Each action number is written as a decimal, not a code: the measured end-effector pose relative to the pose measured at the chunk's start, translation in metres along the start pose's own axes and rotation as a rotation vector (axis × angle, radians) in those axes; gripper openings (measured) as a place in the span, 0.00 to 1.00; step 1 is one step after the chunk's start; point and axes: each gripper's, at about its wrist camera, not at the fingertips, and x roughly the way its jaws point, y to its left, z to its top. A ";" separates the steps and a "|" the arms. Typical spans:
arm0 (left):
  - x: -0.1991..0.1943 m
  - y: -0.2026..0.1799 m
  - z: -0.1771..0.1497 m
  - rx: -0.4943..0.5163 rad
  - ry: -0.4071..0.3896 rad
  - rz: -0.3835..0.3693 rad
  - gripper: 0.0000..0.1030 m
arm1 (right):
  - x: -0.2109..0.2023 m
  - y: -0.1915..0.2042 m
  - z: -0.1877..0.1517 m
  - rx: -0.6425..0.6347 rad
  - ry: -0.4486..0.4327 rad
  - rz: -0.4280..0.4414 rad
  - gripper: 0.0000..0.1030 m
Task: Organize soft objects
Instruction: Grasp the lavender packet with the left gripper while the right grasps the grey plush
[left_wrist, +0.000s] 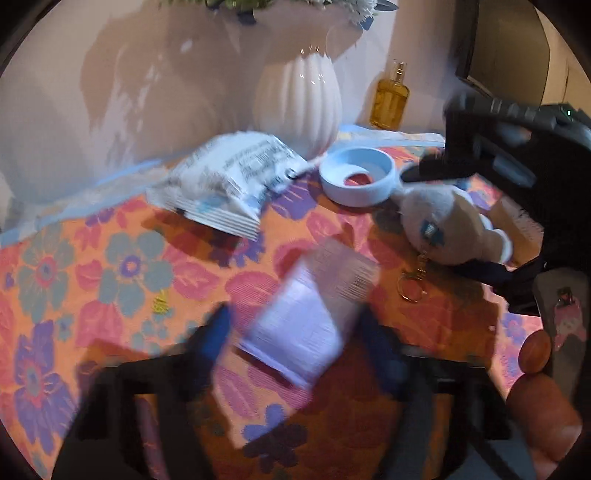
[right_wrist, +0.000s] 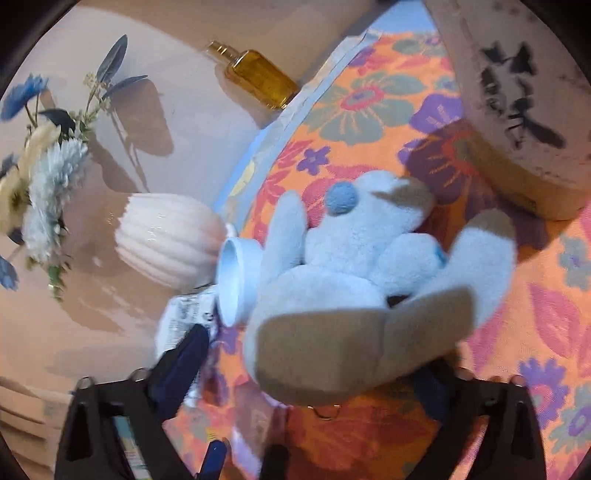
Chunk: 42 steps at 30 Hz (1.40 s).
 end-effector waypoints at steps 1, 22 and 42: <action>-0.001 0.000 0.000 0.002 -0.007 0.005 0.48 | 0.002 0.004 -0.003 -0.007 -0.017 -0.031 0.69; -0.077 -0.013 -0.070 -0.205 -0.067 0.083 0.43 | -0.077 -0.046 -0.069 -0.923 0.318 0.088 0.70; -0.084 -0.021 -0.083 -0.218 -0.150 0.129 0.43 | -0.072 -0.058 -0.041 -0.628 0.310 0.157 0.91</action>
